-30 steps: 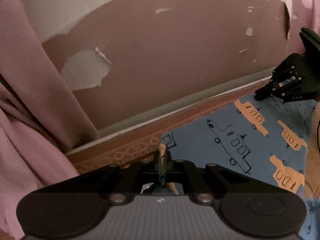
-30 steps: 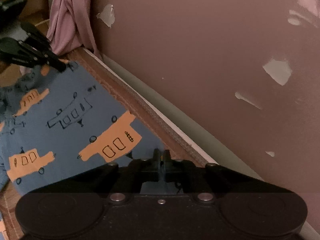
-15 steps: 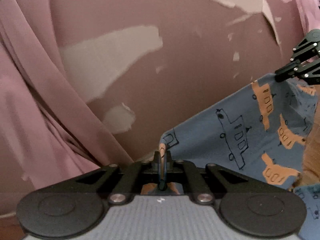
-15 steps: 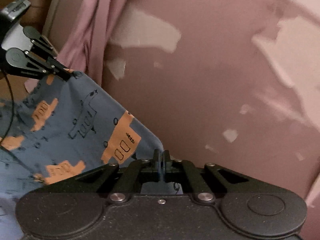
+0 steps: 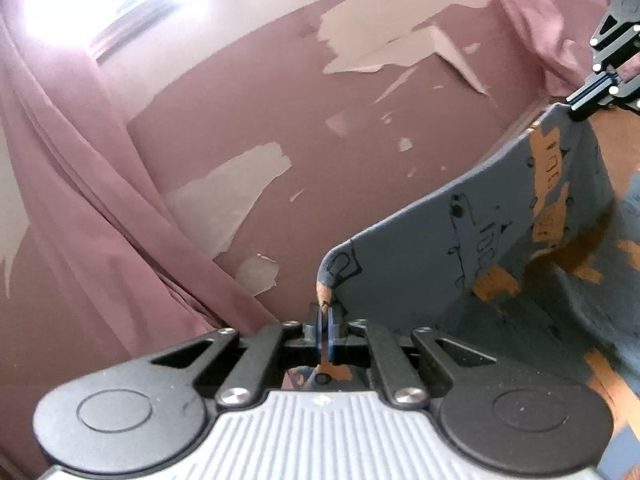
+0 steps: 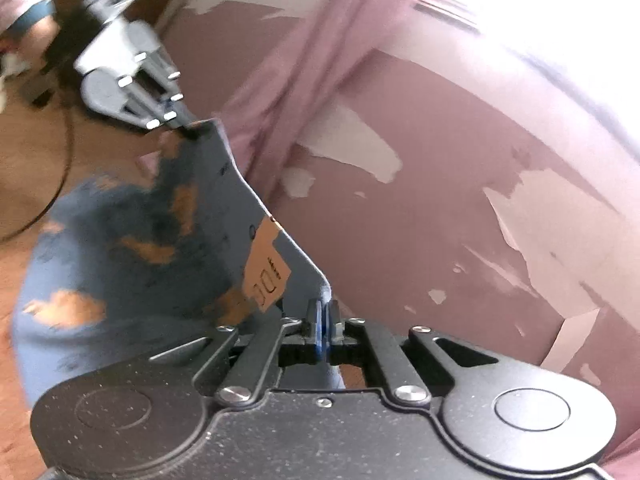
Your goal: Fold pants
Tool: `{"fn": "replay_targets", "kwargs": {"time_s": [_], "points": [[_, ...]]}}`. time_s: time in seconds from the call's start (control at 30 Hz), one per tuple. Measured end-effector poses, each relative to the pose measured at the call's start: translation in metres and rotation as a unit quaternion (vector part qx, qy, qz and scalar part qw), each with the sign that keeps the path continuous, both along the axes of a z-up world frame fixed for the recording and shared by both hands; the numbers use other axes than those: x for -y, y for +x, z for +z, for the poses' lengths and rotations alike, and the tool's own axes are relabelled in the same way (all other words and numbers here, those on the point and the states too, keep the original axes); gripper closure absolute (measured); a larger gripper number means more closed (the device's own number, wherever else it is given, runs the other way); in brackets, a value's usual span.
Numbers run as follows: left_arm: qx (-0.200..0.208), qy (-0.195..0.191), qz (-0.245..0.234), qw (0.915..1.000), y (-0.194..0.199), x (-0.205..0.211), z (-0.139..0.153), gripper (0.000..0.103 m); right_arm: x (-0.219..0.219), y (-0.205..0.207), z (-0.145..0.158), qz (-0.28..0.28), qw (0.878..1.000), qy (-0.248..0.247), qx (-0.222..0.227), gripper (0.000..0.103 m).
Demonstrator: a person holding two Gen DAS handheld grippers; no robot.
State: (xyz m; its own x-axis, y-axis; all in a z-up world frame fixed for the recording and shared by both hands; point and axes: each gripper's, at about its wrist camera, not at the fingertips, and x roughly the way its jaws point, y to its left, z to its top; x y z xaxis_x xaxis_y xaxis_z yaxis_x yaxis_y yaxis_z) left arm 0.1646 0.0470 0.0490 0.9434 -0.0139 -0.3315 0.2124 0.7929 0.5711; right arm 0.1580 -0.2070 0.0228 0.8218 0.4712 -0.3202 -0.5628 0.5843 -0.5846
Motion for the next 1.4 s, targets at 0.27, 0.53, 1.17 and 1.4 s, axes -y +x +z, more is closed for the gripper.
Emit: {"fn": "replay_targets", "kwargs": {"time_s": [0.27, 0.53, 1.17, 1.4], "points": [[-0.052, 0.035, -0.018, 0.9979, -0.051, 0.002, -0.036, 0.100, -0.010, -0.069, -0.042, 0.017, 0.998, -0.030, -0.044, 0.103], [-0.064, 0.053, -0.016, 0.9964, -0.062, -0.003, -0.057, 0.100, -0.019, -0.076, -0.058, 0.002, 0.996, -0.014, -0.083, 0.103], [-0.126, 0.136, -0.063, 0.9807, -0.077, -0.019, -0.080, 0.094, -0.043, -0.093, -0.083, 0.030, 0.989, -0.059, -0.133, 0.100], [-0.125, 0.143, -0.059, 0.9800, -0.073, -0.021, -0.081, 0.066, -0.044, -0.092, -0.088, 0.035, 0.986, -0.077, -0.142, 0.077]]}}
